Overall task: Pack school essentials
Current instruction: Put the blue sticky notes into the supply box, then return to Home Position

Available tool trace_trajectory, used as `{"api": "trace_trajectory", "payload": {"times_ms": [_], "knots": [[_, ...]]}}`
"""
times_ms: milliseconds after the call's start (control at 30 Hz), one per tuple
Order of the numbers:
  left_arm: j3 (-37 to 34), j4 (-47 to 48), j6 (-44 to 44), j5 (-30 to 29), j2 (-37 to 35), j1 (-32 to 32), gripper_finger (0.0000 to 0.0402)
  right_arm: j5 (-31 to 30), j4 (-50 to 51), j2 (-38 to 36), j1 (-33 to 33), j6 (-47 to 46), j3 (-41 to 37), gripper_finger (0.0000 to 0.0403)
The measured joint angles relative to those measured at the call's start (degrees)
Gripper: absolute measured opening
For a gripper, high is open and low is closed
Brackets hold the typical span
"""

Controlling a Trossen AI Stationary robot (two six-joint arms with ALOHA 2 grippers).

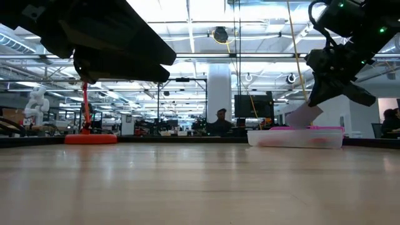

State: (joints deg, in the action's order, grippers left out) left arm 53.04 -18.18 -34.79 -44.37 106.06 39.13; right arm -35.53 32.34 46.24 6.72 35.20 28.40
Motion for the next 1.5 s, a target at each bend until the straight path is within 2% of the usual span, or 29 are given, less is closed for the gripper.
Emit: {"api": "trace_trajectory", "payload": {"times_ms": [133, 567, 767, 1000, 1200, 1300, 1500], "knots": [[-0.02, -0.04, 0.02, 0.67, 0.00, 0.00, 0.0189, 2.80, 0.19, 0.00, 1.16, 0.02, 0.02, 0.0002], [-0.02, -0.08, 0.13, 0.69, 0.00, 0.00, 0.0189, 2.83, 2.76, -0.02, 1.25, 0.02, 0.04, 0.0037], [-0.02, -0.08, 0.13, 0.67, 0.00, 0.00, 0.0189, 5.75, 3.03, -0.11, 1.20, -0.38, 0.04, 0.0065], [-0.02, -0.06, 0.11, 0.87, 0.00, 0.00, 0.0189, 5.70, 3.34, -0.23, 1.20, -0.95, 0.04, 0.0098], [-0.02, -0.06, 0.20, 0.93, 0.00, 0.00, 0.0189, 5.84, 4.14, -1.60, 1.20, -1.00, 0.04, 0.0102], [-0.02, -0.06, 0.22, 0.95, 0.00, 0.00, 0.0189, 7.83, 4.26, -2.83, 1.21, -0.69, 0.04, 0.0102], [-0.04, -0.06, 0.28, 1.39, 0.00, -0.01, 0.0188, 8.89, 1.36, -5.94, 0.21, -0.39, 0.17, 0.0102]]}}
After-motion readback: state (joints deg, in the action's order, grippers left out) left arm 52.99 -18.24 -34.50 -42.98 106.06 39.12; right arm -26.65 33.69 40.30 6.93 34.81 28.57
